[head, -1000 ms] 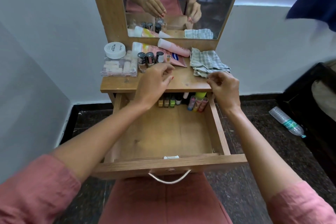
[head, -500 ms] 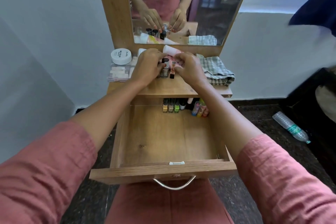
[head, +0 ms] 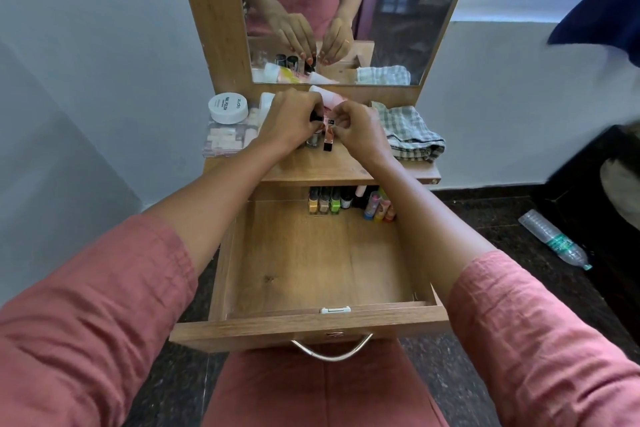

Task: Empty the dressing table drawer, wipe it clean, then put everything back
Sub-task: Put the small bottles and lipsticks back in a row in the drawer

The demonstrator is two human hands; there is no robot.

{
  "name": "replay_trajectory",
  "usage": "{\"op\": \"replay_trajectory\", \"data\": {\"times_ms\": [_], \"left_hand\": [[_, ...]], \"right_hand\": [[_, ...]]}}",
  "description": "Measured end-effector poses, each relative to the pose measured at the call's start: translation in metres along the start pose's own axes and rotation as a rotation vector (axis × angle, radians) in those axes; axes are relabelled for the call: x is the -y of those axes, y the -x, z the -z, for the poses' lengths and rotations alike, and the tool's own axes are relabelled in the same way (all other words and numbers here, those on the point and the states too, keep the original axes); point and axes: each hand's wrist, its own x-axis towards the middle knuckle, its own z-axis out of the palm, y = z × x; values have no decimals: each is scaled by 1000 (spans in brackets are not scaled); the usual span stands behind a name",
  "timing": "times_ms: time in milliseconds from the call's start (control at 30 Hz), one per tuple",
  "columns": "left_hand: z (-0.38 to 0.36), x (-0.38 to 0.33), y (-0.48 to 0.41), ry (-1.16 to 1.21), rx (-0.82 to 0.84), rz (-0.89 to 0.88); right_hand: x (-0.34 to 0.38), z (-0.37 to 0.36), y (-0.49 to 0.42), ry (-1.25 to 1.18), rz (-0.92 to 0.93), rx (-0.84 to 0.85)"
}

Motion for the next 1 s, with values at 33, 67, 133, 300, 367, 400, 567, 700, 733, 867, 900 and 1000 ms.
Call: {"op": "replay_trajectory", "data": {"times_ms": [33,67,133,300,367,400,567,700,733,867,900,1000], "left_hand": [[1,-1,2,31,0,3],[1,-3,4,63,-1,7],[3,-6,10,113,-4,3],[10,-18,27,224,-52,-45],[12,-24,36,264,-44,-75],[13,-28,42,271,-36,-88],[6,-40,74,285,20,-107],[-20,-38,98,290,127,-59],[-28,-36,102,294,144,-37],[-57,-34,108,284,177,39],[-65,-34,108,289,179,52],[-86,-35,108,286,176,63]], "right_hand": [[0,2,1,1,1,-2],[0,5,3,2,2,-2],[-1,13,9,4,6,10],[-4,37,25,-14,33,25],[-5,48,34,-6,48,38],[-6,53,39,0,57,48],[-24,60,67,-29,36,96],[-42,50,88,-6,6,148],[-46,46,92,-5,-5,163],[-65,25,105,41,-9,168],[-69,19,107,47,-9,162],[-79,5,112,120,3,139]]}}
